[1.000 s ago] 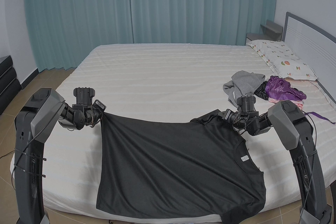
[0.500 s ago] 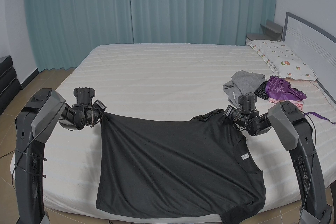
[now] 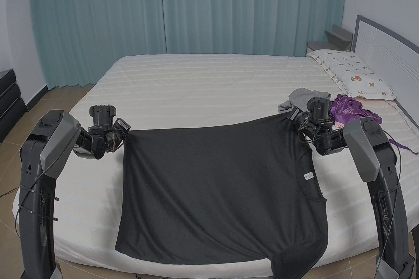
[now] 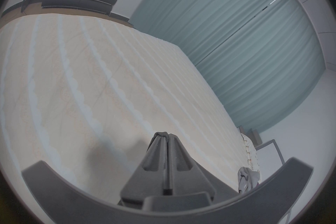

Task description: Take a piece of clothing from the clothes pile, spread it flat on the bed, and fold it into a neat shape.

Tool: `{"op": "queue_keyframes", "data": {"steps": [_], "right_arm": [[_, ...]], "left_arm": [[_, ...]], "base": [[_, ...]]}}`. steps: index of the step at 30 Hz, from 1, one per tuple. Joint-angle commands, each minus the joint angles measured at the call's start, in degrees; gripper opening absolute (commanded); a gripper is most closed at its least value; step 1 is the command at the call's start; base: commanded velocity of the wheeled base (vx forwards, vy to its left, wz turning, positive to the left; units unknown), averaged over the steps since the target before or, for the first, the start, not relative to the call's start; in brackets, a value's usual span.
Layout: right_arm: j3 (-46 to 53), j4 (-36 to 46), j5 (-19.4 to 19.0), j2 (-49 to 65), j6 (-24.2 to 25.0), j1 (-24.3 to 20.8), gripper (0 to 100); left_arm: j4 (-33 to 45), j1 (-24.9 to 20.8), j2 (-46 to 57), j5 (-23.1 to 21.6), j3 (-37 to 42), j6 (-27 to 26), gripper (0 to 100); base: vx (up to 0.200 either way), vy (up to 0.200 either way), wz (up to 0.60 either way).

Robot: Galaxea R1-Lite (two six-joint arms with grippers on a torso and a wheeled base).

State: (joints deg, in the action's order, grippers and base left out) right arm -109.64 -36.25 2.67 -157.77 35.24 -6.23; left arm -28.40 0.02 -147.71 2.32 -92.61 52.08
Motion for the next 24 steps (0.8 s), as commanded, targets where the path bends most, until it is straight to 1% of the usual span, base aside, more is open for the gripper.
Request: {"op": "queue_keyframes", "data": {"steps": [1,4,7,13,18,24], "right_arm": [[-0.66,-1.27,0.05,0.45,-0.44,0.34,0],[-1.80,-2.15,0.05,-0.78,-0.53,0.08,0],[-3.91,-2.15,0.05,-2.28,-0.61,-0.01,0],[-4.53,-2.42,0.14,-4.48,-1.93,-0.36,0],[-4.95,-2.42,0.14,-7.38,-3.08,-0.98,0],[-4.95,-2.42,0.23,-8.96,-3.25,-1.50,0]], "left_arm": [[-1.65,0.06,-1.35,-0.03,-0.64,-0.05,0],[-3.24,0.15,-2.58,-0.03,-2.49,-0.05,0],[-2.80,0.06,-3.28,-0.12,-2.75,-0.05,0],[-2.71,-0.02,-4.16,-0.21,-2.93,-0.13,0],[-2.71,-0.11,-5.57,-0.29,-3.10,-2.24,0],[-1.92,-0.38,-6.18,-0.73,-4.07,-2.60,0]], "base": [[0.000,0.000,0.00],[0.000,0.000,0.00],[0.000,0.000,0.00],[0.000,0.000,0.00],[0.000,0.000,0.00],[0.000,0.000,0.00]]}}
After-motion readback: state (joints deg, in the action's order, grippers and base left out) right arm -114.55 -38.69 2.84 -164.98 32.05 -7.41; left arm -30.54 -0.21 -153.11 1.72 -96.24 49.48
